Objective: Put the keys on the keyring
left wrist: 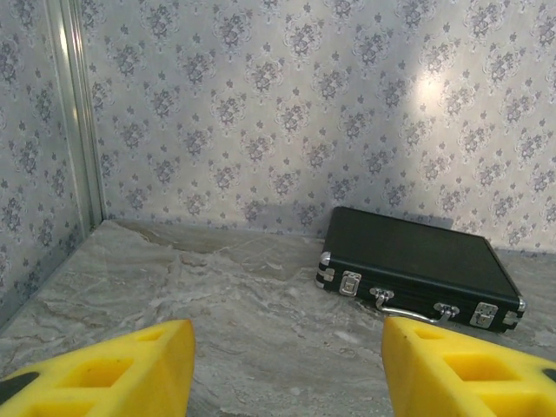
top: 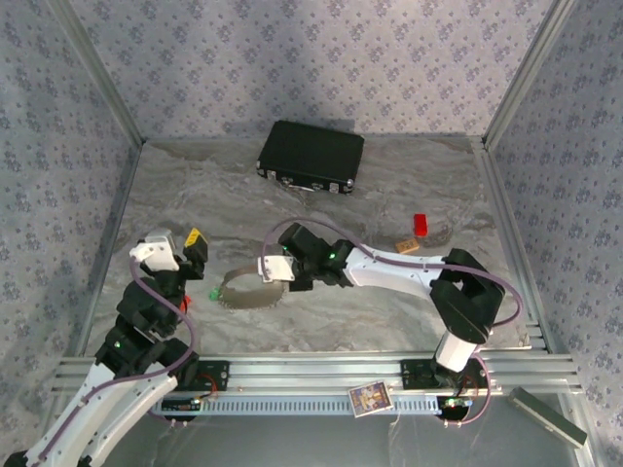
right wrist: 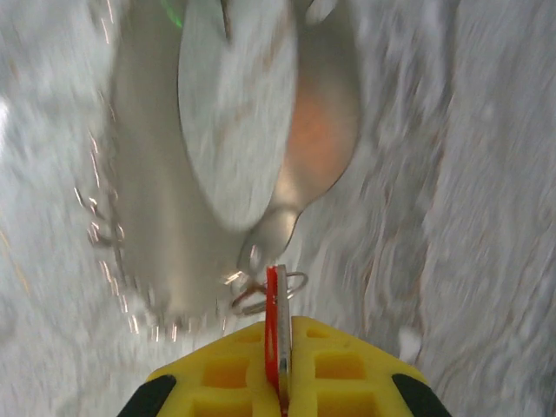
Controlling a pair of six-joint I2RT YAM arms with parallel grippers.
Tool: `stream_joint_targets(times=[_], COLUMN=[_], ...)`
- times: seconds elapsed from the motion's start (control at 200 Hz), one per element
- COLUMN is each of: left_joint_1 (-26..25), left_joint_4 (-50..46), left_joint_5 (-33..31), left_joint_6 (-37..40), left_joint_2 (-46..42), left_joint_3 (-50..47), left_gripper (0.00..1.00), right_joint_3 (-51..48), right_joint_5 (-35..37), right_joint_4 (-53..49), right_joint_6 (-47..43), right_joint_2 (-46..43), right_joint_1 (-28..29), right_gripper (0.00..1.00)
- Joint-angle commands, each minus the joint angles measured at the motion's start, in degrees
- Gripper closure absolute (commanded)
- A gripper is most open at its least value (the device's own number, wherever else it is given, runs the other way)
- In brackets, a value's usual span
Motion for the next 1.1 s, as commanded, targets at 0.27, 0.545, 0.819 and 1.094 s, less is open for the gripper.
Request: stream_joint_targets(times=[0.27, 0.545, 0.819, 1.094], left_joint_1=[0.4, 2.2, 7.1, 19.1], left_joint_4=[-0.7, 2.7, 7.1, 13.1], left_joint_5=[0.6, 2.2, 3.9, 10.3], left_joint_6=[-2.1, -2.1, -0.9, 3.4], left_joint_2=[7.1, 11.8, 15.8, 24.8], left_joint_3=[0.3, -2.0, -3.6, -4.7], left_gripper=[0.40, 0.37, 0.32, 0.08], right_joint_3=[-3.0, -5.5, -7.2, -15.0], right_joint_5=[15.8, 21.9, 25.2, 16.9], right_joint_4=[-10.9, -13.6, -15.0, 2.2], right_joint_6=[-3.9, -4.2, -3.5, 18.4], right_joint_2=[2.5, 3.5, 0.9, -17.0], right_joint_1=[-1.8, -4.0, -8.1, -23.7], right_gripper=[1.00, 0.89, 0.68, 0.63])
